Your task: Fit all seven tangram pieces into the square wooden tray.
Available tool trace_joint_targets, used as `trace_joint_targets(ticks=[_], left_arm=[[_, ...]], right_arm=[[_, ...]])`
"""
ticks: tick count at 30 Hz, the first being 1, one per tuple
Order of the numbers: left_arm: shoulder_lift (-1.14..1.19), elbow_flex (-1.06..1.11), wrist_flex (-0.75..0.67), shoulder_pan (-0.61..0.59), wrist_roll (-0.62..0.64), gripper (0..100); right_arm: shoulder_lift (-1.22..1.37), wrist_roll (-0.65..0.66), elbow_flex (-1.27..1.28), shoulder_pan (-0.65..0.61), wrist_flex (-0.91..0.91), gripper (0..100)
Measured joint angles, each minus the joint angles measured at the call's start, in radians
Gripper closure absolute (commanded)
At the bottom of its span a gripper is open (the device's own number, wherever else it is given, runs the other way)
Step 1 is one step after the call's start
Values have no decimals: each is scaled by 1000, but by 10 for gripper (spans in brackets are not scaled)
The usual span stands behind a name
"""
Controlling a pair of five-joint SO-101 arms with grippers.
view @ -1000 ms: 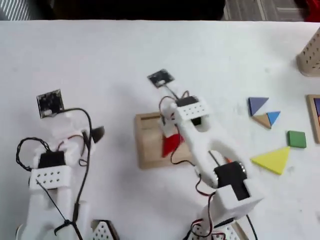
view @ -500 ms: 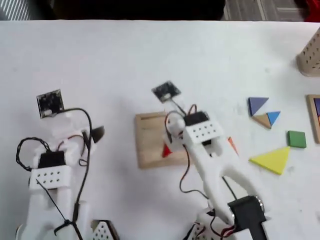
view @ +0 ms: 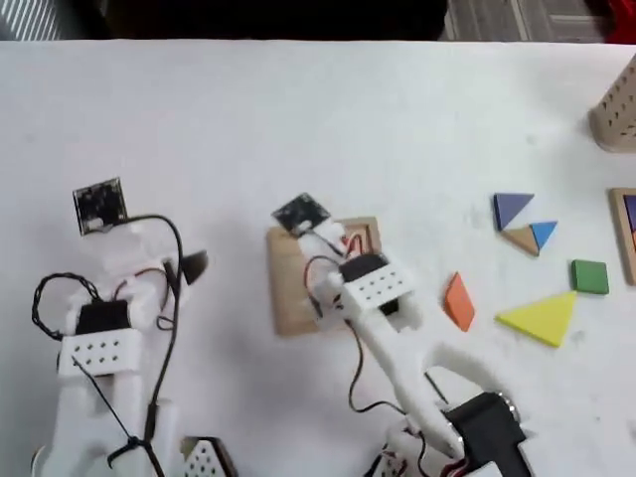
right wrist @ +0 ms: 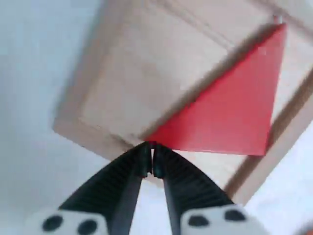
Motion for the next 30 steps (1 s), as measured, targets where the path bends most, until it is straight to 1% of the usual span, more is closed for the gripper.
trace_joint_targets(ticks=[5, 8, 10, 14, 19, 23, 30], left_arm=[[0, 0, 0, 0, 0, 681], [0, 0, 0, 0, 0, 681], [0, 0, 0, 0, 0, 681], [0, 0, 0, 0, 0, 681], [0, 0, 0, 0, 0, 680], [0, 0, 0, 0, 0, 680], [0, 0, 0, 0, 0, 681]], right_arm=[[-5, -29, 17, -8, -26, 981], [-28, -29, 17, 15, 14, 981], [-66, -6, 17, 29, 54, 981], [-161, 12, 61, 25, 92, 981], [-199, 18, 146, 26, 2, 981], [-160, 18, 166, 28, -77, 981], [-143, 20, 166, 44, -121, 978]])
